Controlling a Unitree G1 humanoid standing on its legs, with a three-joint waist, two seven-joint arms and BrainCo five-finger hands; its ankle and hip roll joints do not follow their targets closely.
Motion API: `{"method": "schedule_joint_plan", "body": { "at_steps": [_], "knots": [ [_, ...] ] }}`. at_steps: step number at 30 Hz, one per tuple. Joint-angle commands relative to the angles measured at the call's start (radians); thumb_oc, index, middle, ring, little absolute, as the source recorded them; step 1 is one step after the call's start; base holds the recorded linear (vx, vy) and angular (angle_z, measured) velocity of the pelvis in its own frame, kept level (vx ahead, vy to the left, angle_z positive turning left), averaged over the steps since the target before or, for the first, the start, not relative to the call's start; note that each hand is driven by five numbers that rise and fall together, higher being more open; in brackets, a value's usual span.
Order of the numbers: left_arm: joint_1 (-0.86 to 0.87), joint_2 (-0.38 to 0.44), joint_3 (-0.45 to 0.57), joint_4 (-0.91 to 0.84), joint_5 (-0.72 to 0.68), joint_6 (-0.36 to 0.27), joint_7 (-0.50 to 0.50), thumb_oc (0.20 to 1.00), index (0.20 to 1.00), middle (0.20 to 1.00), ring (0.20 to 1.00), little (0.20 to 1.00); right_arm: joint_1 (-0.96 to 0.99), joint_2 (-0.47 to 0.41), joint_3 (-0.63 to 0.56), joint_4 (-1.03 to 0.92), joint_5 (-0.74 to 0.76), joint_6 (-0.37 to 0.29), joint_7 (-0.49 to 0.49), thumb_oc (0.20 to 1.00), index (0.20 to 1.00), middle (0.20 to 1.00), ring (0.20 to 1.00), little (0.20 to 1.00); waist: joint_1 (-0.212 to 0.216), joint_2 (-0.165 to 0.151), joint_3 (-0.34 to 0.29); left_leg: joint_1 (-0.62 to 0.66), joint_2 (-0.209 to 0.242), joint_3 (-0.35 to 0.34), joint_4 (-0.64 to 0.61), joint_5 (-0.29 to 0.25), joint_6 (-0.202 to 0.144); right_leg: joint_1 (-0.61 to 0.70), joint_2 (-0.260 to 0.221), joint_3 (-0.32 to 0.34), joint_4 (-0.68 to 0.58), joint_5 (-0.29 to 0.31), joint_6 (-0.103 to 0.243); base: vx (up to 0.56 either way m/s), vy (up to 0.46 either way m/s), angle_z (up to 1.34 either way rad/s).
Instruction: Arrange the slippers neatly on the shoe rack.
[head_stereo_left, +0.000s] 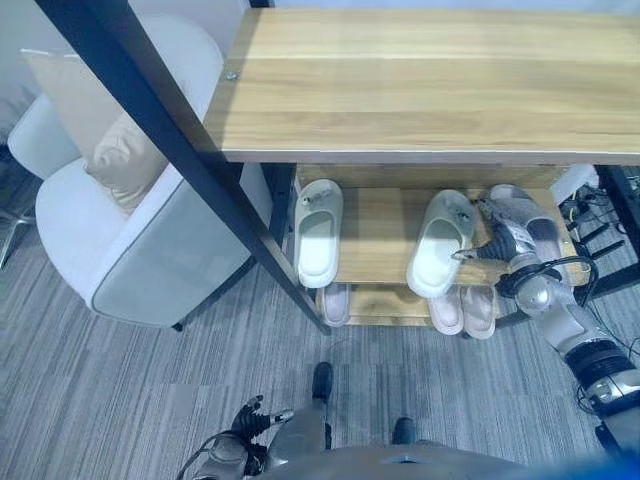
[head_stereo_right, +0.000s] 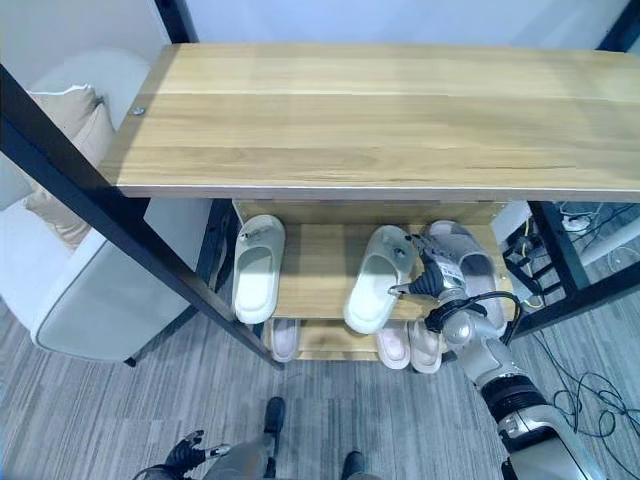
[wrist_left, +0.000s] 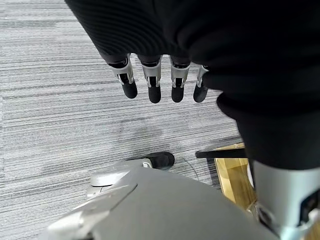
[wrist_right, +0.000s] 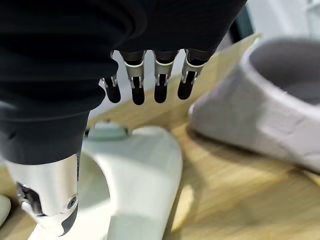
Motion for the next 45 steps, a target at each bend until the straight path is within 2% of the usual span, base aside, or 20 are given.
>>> {"method": "schedule_joint_plan", "body": {
  "at_steps": [1,11,12,13,14,15,21,26,27,33,39,45],
  "knots": [
    [-0.055,0.000,-0.063,0.045,0.023,-0.024,0.022,1.000,1.000,1.000,1.000,1.000,-0.086,-0.009,0.013,-0.010,-0.003,-0.004,-0.059,1.000,1.000,1.000,1.000,1.000,0.019,-0.017,-0.005,0.054,0.003,0.008,0.006,-0.118,-0.037,-0.043,-0.028,-0.008,0.005,0.020,0.065,0.02,0.028,0.04],
    [-0.075,0.006,-0.113,0.028,0.020,-0.037,0.045,1.000,1.000,1.000,1.000,1.000,-0.204,0.048,0.099,0.182,0.050,0.009,-0.070,1.000,1.000,1.000,1.000,1.000,0.045,-0.031,0.014,0.009,-0.013,-0.006,0.006,-0.111,-0.035,-0.079,-0.042,-0.016,0.005,0.034,0.074,0.00,0.019,0.02],
    [-0.075,0.003,-0.124,0.024,0.021,-0.038,0.048,1.000,1.000,1.000,1.000,1.000,-0.227,0.049,0.116,0.226,0.030,0.020,-0.078,0.592,0.592,0.592,0.592,0.592,0.053,-0.032,0.020,-0.001,-0.017,-0.009,0.006,-0.109,-0.035,-0.086,-0.044,-0.022,0.005,0.038,0.077,-0.01,0.041,0.06],
    [-0.076,0.003,-0.124,0.024,0.021,-0.038,0.048,1.000,1.000,1.000,1.000,1.000,-0.229,0.050,0.117,0.229,0.030,0.020,-0.078,0.592,0.592,0.592,0.592,0.592,0.052,-0.032,0.020,-0.002,-0.017,-0.009,0.006,-0.109,-0.035,-0.086,-0.044,-0.022,0.005,0.038,0.077,0.00,0.032,0.05],
    [-0.076,0.003,-0.125,0.024,0.021,-0.038,0.048,1.000,1.000,1.000,1.000,1.000,-0.235,0.053,0.122,0.244,0.028,0.023,-0.081,0.420,0.420,0.420,0.420,0.420,0.054,-0.033,0.021,-0.006,-0.017,-0.010,0.006,-0.108,-0.035,-0.089,-0.044,-0.022,0.005,0.039,0.077,0.00,0.000,0.00],
    [-0.077,0.003,-0.127,0.025,0.021,-0.037,0.051,1.000,1.000,1.000,1.000,1.000,-0.245,0.054,0.129,0.254,0.023,0.028,-0.081,0.200,0.200,0.200,0.200,0.200,0.056,-0.035,0.021,-0.010,-0.017,-0.011,0.006,-0.107,-0.036,-0.091,-0.045,-0.022,0.005,0.039,0.078,0.00,0.000,0.00],
    [-0.087,-0.002,-0.137,0.021,0.019,-0.037,0.064,1.000,1.000,1.000,1.000,1.000,-0.268,0.057,0.121,0.277,0.035,0.034,-0.114,0.200,0.200,0.200,0.200,0.200,0.064,-0.044,0.026,-0.017,-0.022,-0.022,0.006,-0.107,-0.035,-0.095,-0.050,-0.033,0.005,0.043,0.080,0.00,0.011,0.05],
    [-0.079,-0.008,-0.130,0.016,0.032,-0.038,0.063,1.000,1.000,1.000,1.000,1.000,-0.229,0.032,0.090,0.124,-0.013,0.020,-0.131,0.200,0.200,0.200,0.200,0.200,0.062,-0.051,0.026,-0.006,-0.024,-0.023,0.006,-0.114,-0.032,-0.082,-0.054,-0.037,0.005,0.043,0.082,0.01,0.007,0.03],
    [-0.075,-0.007,-0.126,0.012,0.043,-0.040,0.056,1.000,1.000,1.000,1.000,1.000,-0.216,0.005,0.091,0.047,-0.062,0.013,-0.126,0.200,0.200,0.200,0.200,0.200,0.062,-0.057,0.025,-0.003,-0.024,-0.024,0.006,-0.116,-0.032,-0.079,-0.055,-0.038,0.005,0.043,0.082,0.01,0.000,0.05],
    [-0.074,-0.005,-0.123,0.015,0.059,-0.042,0.046,1.000,1.000,1.000,1.000,1.000,-0.217,-0.006,0.095,-0.038,-0.101,0.003,-0.112,0.200,0.200,0.200,0.200,0.200,0.069,-0.068,0.023,-0.002,-0.022,-0.028,0.006,-0.117,-0.034,-0.076,-0.053,-0.043,0.005,0.040,0.082,0.00,-0.001,0.01],
    [-0.075,-0.011,-0.132,0.021,0.052,-0.040,0.049,1.000,1.000,1.000,1.000,1.000,-0.250,0.059,0.117,-0.026,-0.039,-0.011,-0.101,0.200,0.200,0.200,0.200,0.200,0.084,-0.072,0.026,-0.010,-0.024,-0.037,0.006,-0.112,-0.036,-0.078,-0.053,-0.051,0.005,0.040,0.080,0.00,0.000,0.03],
    [-0.080,-0.017,-0.136,0.023,0.035,-0.039,0.053,1.000,1.000,1.000,1.000,1.000,-0.274,0.093,0.142,-0.001,-0.037,-0.003,-0.102,0.200,0.200,0.200,0.200,0.200,0.105,-0.080,0.028,-0.030,-0.029,-0.053,0.006,-0.107,-0.038,-0.085,-0.053,-0.070,0.005,0.043,0.082,0.01,0.013,0.10]
  ]
}}
